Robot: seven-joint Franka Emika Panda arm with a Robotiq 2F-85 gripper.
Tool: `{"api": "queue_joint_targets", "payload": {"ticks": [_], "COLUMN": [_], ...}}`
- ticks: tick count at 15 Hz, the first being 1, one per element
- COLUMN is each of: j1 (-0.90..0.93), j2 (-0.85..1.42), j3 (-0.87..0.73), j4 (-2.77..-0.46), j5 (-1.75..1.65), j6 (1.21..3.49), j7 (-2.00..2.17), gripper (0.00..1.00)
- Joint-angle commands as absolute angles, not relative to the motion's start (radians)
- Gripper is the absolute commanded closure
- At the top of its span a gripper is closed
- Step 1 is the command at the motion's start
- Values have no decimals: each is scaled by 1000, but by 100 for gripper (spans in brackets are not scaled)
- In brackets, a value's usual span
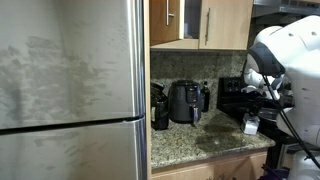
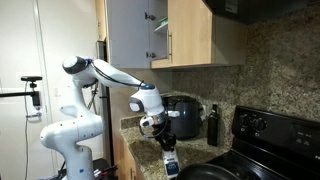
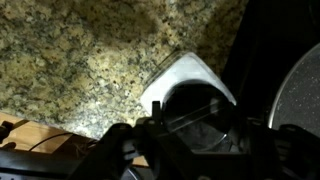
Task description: Put the can in the cabinet, then close the right cabinet door, then move the salt bottle towards you
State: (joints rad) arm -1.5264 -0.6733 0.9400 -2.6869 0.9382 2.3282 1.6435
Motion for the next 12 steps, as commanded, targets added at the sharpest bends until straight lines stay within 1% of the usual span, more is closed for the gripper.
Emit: {"api": "queue_joint_targets", "payload": {"ticks": [1, 7, 12], "j1": [-1406, -1143, -857], "j2": [-624, -561, -523], "j3": [817, 552, 274], "j4": [-2724, -2755, -2786], "j5": [754, 572, 543], "j6": [2312, 2286, 2382], "j7": [1851, 2221, 2375], "gripper": [63, 63, 63]}}
